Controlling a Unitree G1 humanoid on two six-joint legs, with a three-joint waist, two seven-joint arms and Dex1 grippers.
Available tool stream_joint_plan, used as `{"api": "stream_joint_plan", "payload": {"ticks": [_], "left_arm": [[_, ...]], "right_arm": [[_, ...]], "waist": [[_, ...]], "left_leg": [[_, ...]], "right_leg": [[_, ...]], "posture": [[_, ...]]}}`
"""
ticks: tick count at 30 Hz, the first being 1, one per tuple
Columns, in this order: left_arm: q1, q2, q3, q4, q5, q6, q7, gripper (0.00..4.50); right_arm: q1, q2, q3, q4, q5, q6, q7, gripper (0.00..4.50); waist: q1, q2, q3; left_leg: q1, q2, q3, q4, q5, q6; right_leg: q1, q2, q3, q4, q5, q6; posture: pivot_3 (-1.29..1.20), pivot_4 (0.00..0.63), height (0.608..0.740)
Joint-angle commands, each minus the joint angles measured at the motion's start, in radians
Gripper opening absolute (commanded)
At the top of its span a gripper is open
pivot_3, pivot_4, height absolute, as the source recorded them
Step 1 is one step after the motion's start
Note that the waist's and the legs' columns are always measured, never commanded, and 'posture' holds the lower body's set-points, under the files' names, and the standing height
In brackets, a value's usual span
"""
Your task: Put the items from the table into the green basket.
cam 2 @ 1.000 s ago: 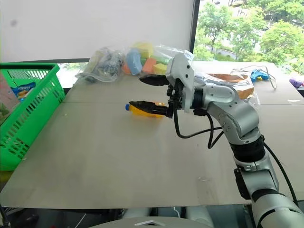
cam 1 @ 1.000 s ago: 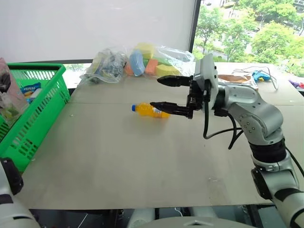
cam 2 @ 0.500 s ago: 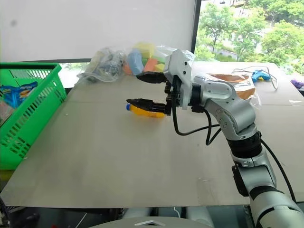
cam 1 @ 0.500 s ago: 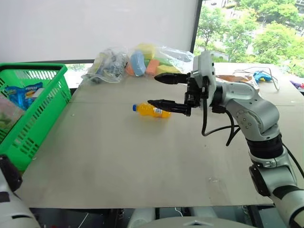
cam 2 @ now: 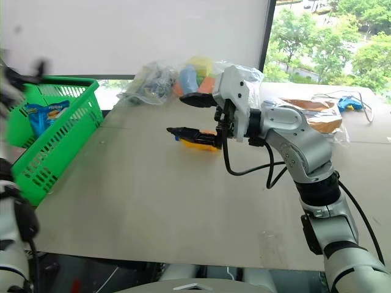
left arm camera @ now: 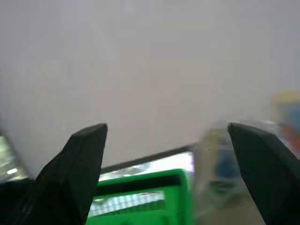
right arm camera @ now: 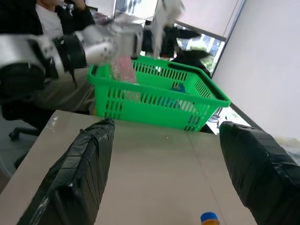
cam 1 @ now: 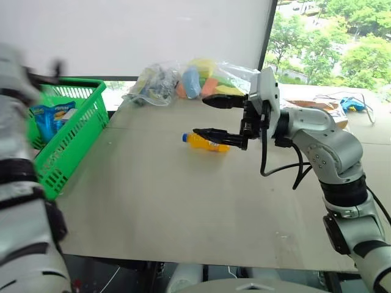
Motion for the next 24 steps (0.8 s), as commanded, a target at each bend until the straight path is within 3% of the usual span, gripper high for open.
{"api": "stream_joint_plan", "payload": {"ticks": [1,4,9,17,24], "left_arm": [[0.086,0.026,-0.138,-0.344,-0.08,0.244,-0.202,4.34],[0.068,0.032,-0.248,-0.377,-0.06,0.335,-0.332,4.34],[-0.111,-0.028,-0.421,-0.247,0.073,0.27,-0.491,4.34],[-0.408,-0.215,-0.634,0.235,0.339,0.06,-0.619,4.34],[-0.539,-0.356,-0.73,0.614,0.545,-0.057,-0.59,4.34]], "right_arm": [[-0.005,-0.027,-0.043,-0.027,0.011,0.01,-0.015,3.81],[0.013,-0.06,-0.047,-0.048,0.011,0.026,-0.015,3.81],[0.081,-0.149,-0.065,-0.111,0.01,0.066,-0.017,3.81],[0.215,-0.36,-0.091,-0.177,-0.056,0.13,-0.029,3.81],[0.264,-0.409,-0.139,-0.233,-0.026,0.193,-0.062,3.81]], "waist": [[-0.028,-0.001,0.0],[-0.053,0.001,0.0],[-0.064,0.009,0.004],[-0.077,0.012,0.008],[-0.156,0.014,0.013]], "left_leg": [[0.0,0.001,0.001,0.0,0.0,0.0],[0.0,0.004,0.001,-0.001,0.0,0.0],[0.002,0.006,0.0,0.0,0.0,0.0],[0.002,0.004,0.004,0.006,-0.001,0.003],[0.001,0.008,0.011,0.006,-0.004,0.009]], "right_leg": [[-0.001,0.001,0.0,0.0,0.0,0.0],[-0.002,0.005,0.001,0.0,0.0,-0.001],[-0.001,0.008,-0.001,0.002,-0.002,-0.003],[0.002,0.014,0.0,-0.001,-0.002,0.0],[0.001,0.013,0.008,-0.001,-0.003,0.002]], "posture": [[0.04,0.0,0.74],[0.0,0.0,0.74],[-0.07,0.016,0.74],[-0.18,0.043,0.74],[-0.27,0.039,0.74]]}}
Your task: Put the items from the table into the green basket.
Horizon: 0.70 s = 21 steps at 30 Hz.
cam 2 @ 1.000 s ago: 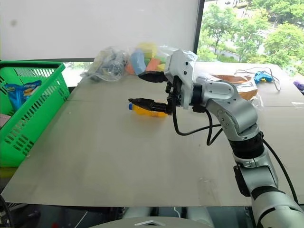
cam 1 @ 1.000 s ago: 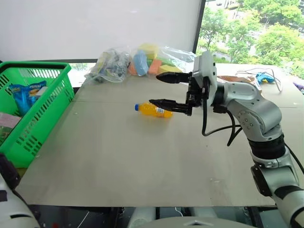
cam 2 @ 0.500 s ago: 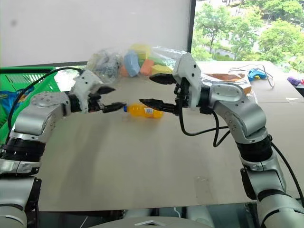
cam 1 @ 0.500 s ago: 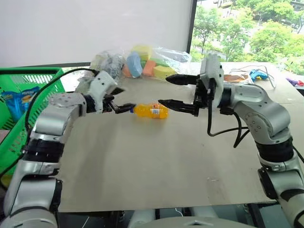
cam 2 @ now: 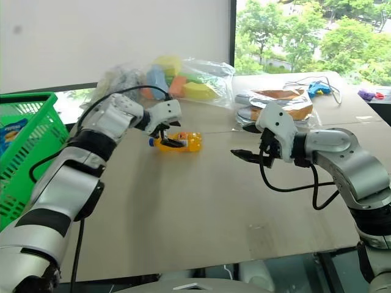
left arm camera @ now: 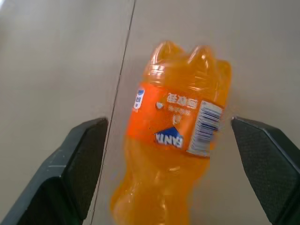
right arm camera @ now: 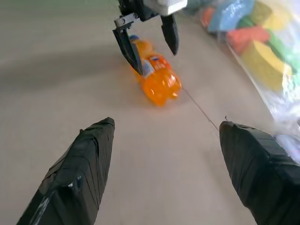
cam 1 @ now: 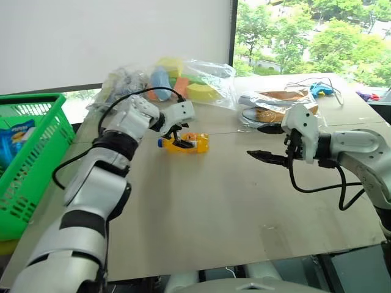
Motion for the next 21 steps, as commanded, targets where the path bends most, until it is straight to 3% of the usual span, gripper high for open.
{"api": "stream_joint_plan", "payload": {"ticks": [1,2,5,6,7,12,16,18,21], "left_arm": [[-0.046,-0.024,-0.009,0.103,0.065,-0.039,-0.021,4.34],[-0.047,-0.032,-0.01,0.125,0.077,-0.045,-0.035,4.34],[-0.038,-0.047,-0.02,0.17,0.129,-0.056,-0.01,3.6],[-0.037,-0.049,-0.019,0.178,0.141,-0.065,0.0,3.54],[-0.034,-0.047,-0.014,0.183,0.148,-0.066,0.001,3.1],[-0.018,-0.008,0.063,0.159,0.112,-0.057,-0.017,3.1],[-0.006,0.06,0.223,0.058,-0.003,0.043,-0.026,3.1],[0.004,0.115,0.364,-0.038,-0.109,0.151,0.002,3.1],[0.015,0.197,0.622,-0.171,-0.261,0.291,0.174,3.1]], "right_arm": [[-0.003,-0.004,-0.039,-0.061,0.021,0.013,-0.02,3.81],[-0.002,-0.002,-0.038,-0.065,0.021,0.013,-0.023,3.81],[0.001,0.008,-0.039,-0.071,0.032,0.021,-0.038,3.81],[0.001,0.009,-0.039,-0.072,0.036,0.024,-0.04,3.81],[0.002,0.01,-0.036,-0.074,0.041,0.026,-0.039,3.81],[0.0,0.005,-0.018,-0.066,0.04,0.019,-0.027,3.81],[-0.029,0.043,0.001,-0.05,0.032,-0.006,-0.039,3.81],[-0.068,0.114,0.009,-0.029,0.04,-0.02,-0.065,3.81],[-0.145,0.238,0.038,0.018,0.054,-0.041,-0.081,3.81]], "waist": [[-0.023,0.0,0.0],[-0.035,0.0,0.0],[-0.054,0.0,0.0],[-0.058,0.0,0.0],[-0.061,0.0,0.0],[-0.067,0.0,0.0],[-0.072,0.0,0.0],[-0.072,0.0,0.0],[-0.065,-0.001,0.001]], "left_leg": [[0.0,0.0,0.0,0.0,0.0,0.001],[0.0,0.001,0.001,0.0,-0.001,0.001],[0.0,0.001,0.001,0.0,-0.001,0.002],[0.001,0.001,0.001,0.0,-0.001,0.002],[0.001,0.0,0.001,0.0,-0.001,0.002],[0.002,0.0,0.001,0.001,-0.001,0.001],[0.002,0.001,0.002,0.001,-0.001,0.001],[0.0,0.001,0.001,0.001,-0.001,0.001],[-0.002,0.002,0.0,0.001,-0.001,0.001]], "right_leg": [[0.0,0.0,0.0,0.0,0.0,0.0],[0.0,0.0,0.001,0.0,0.0,0.001],[0.0,-0.001,0.001,0.0,-0.001,0.001],[0.0,-0.001,0.001,0.0,-0.001,0.001],[0.0,-0.002,0.001,0.0,-0.001,0.002],[0.0,-0.002,0.001,0.001,-0.001,0.004],[0.0,-0.002,0.002,0.001,0.0,0.003],[-0.001,-0.002,0.002,0.002,0.0,0.002],[-0.004,-0.002,0.002,0.004,0.0,0.002]], "posture": [[-0.27,0.039,0.74],[-0.27,0.039,0.74],[-0.26,0.029,0.74],[-0.26,0.029,0.74],[-0.25,0.03,0.74],[-0.23,0.021,0.74],[-0.2,0.012,0.74],[-0.16,0.008,0.74],[-0.1,0.0,0.74]]}}
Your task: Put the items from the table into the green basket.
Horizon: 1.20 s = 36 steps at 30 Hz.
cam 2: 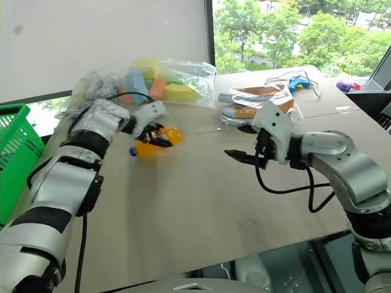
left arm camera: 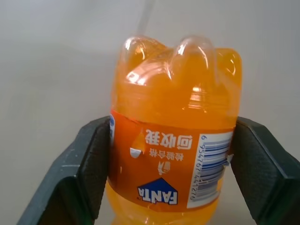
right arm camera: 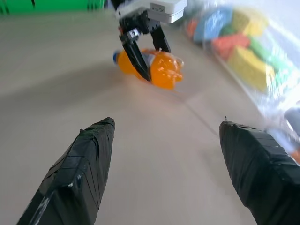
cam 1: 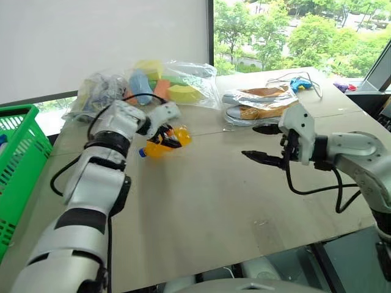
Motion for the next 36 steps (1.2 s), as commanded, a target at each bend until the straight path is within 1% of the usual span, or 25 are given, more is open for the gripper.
{"api": "stream_joint_plan", "payload": {"ticks": [1,3,4,6,8,11,12,15,18,22,28,31,36], "left_arm": [[-0.033,0.115,0.334,-0.218,-0.2,0.171,0.231,3.1],[-0.011,0.147,0.481,-0.312,-0.26,0.254,0.384,3.1],[0.016,0.166,0.57,-0.363,-0.285,0.241,0.473,3.1],[0.058,0.181,0.683,-0.438,-0.312,0.215,0.606,3.1],[0.087,0.194,0.733,-0.473,-0.309,0.175,0.705,3.1],[0.117,0.248,0.802,-0.499,-0.301,0.054,0.806,3.1],[0.127,0.272,0.807,-0.495,-0.29,0.018,0.829,3.1],[0.162,0.316,0.812,-0.474,-0.287,-0.039,0.852,3.1],[0.199,0.343,0.796,-0.418,-0.285,-0.077,0.846,3.1],[0.219,0.36,0.748,-0.327,-0.265,-0.151,0.833,3.1],[0.194,0.373,0.681,-0.183,-0.25,-0.216,0.815,3.1],[0.174,0.375,0.65,-0.135,-0.246,-0.242,0.804,3.1],[0.161,0.372,0.618,-0.091,-0.244,-0.273,0.8,3.1]], "right_arm": [[-0.108,0.115,0.032,0.034,0.023,-0.048,-0.012,3.81],[-0.155,0.167,0.067,0.07,0.016,-0.07,0.011,3.81],[-0.196,0.214,0.088,0.107,0.009,-0.097,0.015,3.81],[-0.252,0.285,0.106,0.164,0.008,-0.135,0.028,3.81],[-0.295,0.338,0.109,0.211,0.012,-0.166,0.047,3.81],[-0.375,0.408,0.143,0.295,-0.018,-0.216,0.076,3.81],[-0.398,0.422,0.159,0.318,-0.034,-0.23,0.087,3.81],[-0.447,0.457,0.178,0.374,-0.057,-0.249,0.1,3.81],[-0.469,0.471,0.191,0.388,-0.073,-0.258,0.115,3.81],[-0.476,0.464,0.204,0.39,-0.098,-0.252,0.119,3.81],[-0.479,0.461,0.207,0.413,-0.146,-0.247,0.099,3.81],[-0.48,0.461,0.205,0.424,-0.169,-0.246,0.087,3.81],[-0.473,0.465,0.202,0.418,-0.181,-0.237,0.079,3.81]], "waist": [[0.005,0.0,0.0],[0.014,-0.001,0.0],[0.019,-0.001,0.0],[0.031,-0.001,-0.001],[0.058,-0.002,-0.001],[0.115,-0.006,-0.003],[0.135,-0.01,-0.004],[0.179,-0.018,-0.008],[0.224,-0.02,-0.01],[0.252,-0.022,-0.012],[0.243,-0.024,-0.013],[0.223,-0.025,-0.013],[0.199,-0.025,-0.013]], "left_leg": [[0.0,0.0,-0.001,0.0,0.0,0.0],[-0.001,-0.001,-0.002,0.0,0.0,0.0],[-0.001,-0.001,-0.002,0.0,0.0,-0.001],[0.002,-0.003,0.0,-0.001,0.0,-0.001],[0.003,-0.004,-0.001,-0.002,0.0,-0.001],[0.003,-0.006,-0.003,-0.002,0.001,-0.004],[0.002,-0.006,-0.003,-0.002,0.002,-0.006],[0.0,-0.006,-0.005,-0.003,0.003,-0.008],[0.0,-0.011,-0.01,-0.003,0.001,-0.012],[0.001,-0.013,-0.014,-0.003,0.001,-0.013],[0.001,-0.011,-0.019,-0.004,0.004,-0.018],[0.001,-0.011,-0.019,-0.005,0.007,-0.015],[0.001,-0.011,-0.018,-0.006,0.008,-0.016]], "right_leg": [[0.0,0.0,0.0,0.001,0.0,0.0],[-0.002,-0.002,-0.001,0.002,0.0,0.0],[-0.002,-0.002,-0.001,0.003,0.0,0.0],[-0.002,-0.004,0.0,0.004,0.0,0.0],[-0.003,-0.005,0.0,0.007,0.0,0.0],[-0.004,-0.006,-0.001,0.011,0.0,-0.001],[-0.005,-0.006,-0.002,0.01,0.0,-0.001],[-0.006,-0.006,-0.004,0.01,0.001,-0.001],[-0.005,-0.01,-0.007,0.009,0.001,-0.001],[-0.002,-0.01,-0.01,0.008,0.0,-0.002],[0.001,-0.007,-0.016,0.005,0.0,-0.002],[0.0,-0.007,-0.016,0.007,0.0,-0.003],[-0.001,-0.007,-0.015,0.008,0.0,-0.003]], "posture": [[-0.08,0.0,0.74],[-0.03,0.0,0.74],[0.0,0.0,0.74],[0.03,0.0,0.74],[0.08,0.0,0.74],[0.11,0.0,0.74],[0.12,0.0,0.74],[0.13,0.0,0.74],[0.12,0.0,0.74],[0.11,0.0,0.74],[0.09,0.0,0.74],[0.09,0.0,0.74],[0.08,0.0,0.74]]}}
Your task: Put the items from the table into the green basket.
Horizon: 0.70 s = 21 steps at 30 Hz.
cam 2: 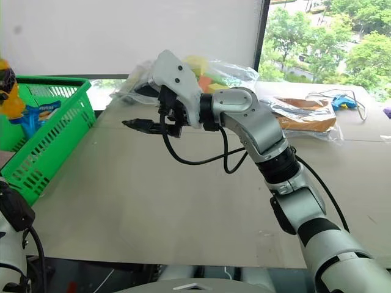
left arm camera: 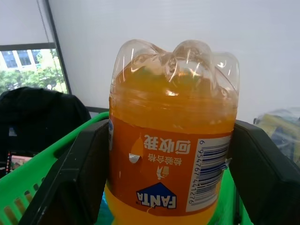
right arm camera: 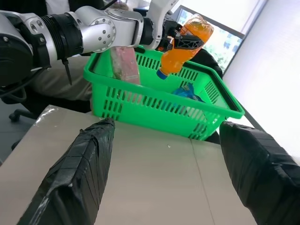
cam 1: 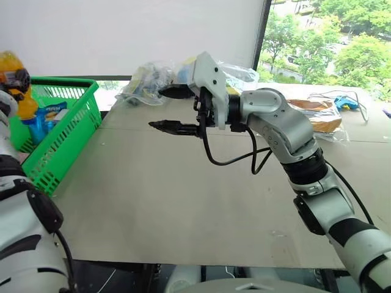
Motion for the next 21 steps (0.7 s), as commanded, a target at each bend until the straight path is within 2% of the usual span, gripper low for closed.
{"api": "stream_joint_plan", "payload": {"ticks": [1,9,15,17,18,21], "left_arm": [[-0.049,0.03,-0.013,-0.006,-0.001,-0.068,-0.007,3.1],[-0.074,0.071,-0.054,0.088,0.051,-0.124,0.092,3.1],[-0.031,0.094,-0.085,0.163,0.08,-0.133,0.11,3.1],[-0.01,0.107,-0.086,0.174,0.086,-0.13,0.122,4.1],[-0.005,0.11,-0.084,0.176,0.086,-0.133,0.13,4.33],[-0.009,0.094,-0.073,0.132,0.061,-0.198,0.095,4.43]], "right_arm": [[-0.018,-0.003,-0.02,-0.028,-0.01,-0.002,-0.014,3.81],[-0.015,-0.002,-0.028,-0.035,-0.004,-0.002,-0.007,3.81],[-0.003,-0.003,-0.02,-0.046,-0.001,-0.001,0.002,3.81],[0.002,-0.005,-0.02,-0.05,-0.002,0.001,0.004,3.81],[0.004,-0.006,-0.019,-0.052,-0.002,0.002,0.004,3.81],[0.012,-0.01,-0.022,-0.061,0.0,0.009,0.005,3.81]], "waist": [[-0.012,0.0,0.0],[-0.039,0.0,0.0],[-0.037,0.001,0.0],[-0.037,0.0,0.0],[-0.037,0.0,0.0],[-0.035,0.001,0.0]], "left_leg": [[0.0,0.0,0.0,0.0,0.0,0.0],[0.0,0.0,0.0,0.0,-0.001,0.002],[0.0,0.0,0.0,0.0,-0.001,0.002],[0.0,0.0,0.001,0.0,-0.001,0.002],[0.0,0.0,0.001,0.0,-0.001,0.002],[0.0,0.0,0.001,0.0,-0.001,0.002]], "right_leg": [[0.0,0.0,0.0,0.001,0.0,0.0],[-0.001,-0.001,0.0,0.002,0.0,0.0],[-0.002,-0.001,0.0,0.003,0.0,0.0],[-0.002,-0.001,0.0,0.003,0.0,0.0],[-0.002,-0.001,0.0,0.002,0.0,0.0],[-0.002,-0.002,0.0,0.003,0.0,0.0]], "posture": [[0.07,0.0,0.74],[0.07,0.0,0.74],[0.07,0.0,0.74],[0.07,0.0,0.74],[0.07,0.0,0.74],[0.07,0.0,0.74]]}}
